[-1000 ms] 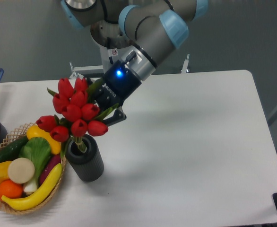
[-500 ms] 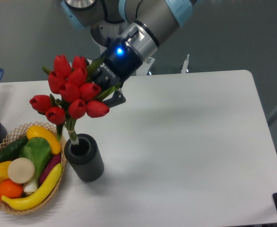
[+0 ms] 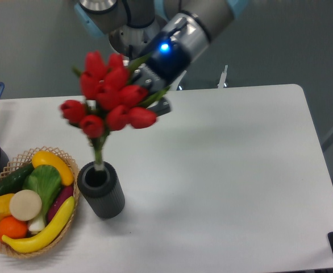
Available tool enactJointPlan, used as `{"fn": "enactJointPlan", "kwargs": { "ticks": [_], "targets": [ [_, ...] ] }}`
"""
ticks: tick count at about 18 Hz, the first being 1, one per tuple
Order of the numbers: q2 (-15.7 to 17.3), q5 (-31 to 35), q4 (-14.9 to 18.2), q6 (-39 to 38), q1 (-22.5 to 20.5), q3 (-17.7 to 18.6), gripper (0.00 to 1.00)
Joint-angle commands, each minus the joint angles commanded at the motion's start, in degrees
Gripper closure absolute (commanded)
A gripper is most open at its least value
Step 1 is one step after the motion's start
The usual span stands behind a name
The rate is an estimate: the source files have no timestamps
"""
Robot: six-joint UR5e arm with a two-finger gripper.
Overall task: Pick up the flowers from the vase
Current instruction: 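Lift the gripped tulips straight up out of the black vase, then carry the tulip bunch away from the vase over the empty table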
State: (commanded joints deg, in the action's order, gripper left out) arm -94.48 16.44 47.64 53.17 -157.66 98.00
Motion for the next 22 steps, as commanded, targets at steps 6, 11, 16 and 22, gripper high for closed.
{"fn": "enactJointPlan", "kwargs": {
  "ticks": [6, 11, 16, 22],
  "targets": [
    [-2.10, -1.32, -0.09, 4.03, -8.53, -0.53, 0.63],
    [-5.36, -1.50, -0.18, 8.96, -11.62, -0.53, 0.62],
    [-9.76, -1.23, -0.09, 13.36, -11.80, -0.79, 0.62],
    [-10.20, -1.06, -0.09, 13.71, -11.80, -0.62, 0.62]
  ]
}}
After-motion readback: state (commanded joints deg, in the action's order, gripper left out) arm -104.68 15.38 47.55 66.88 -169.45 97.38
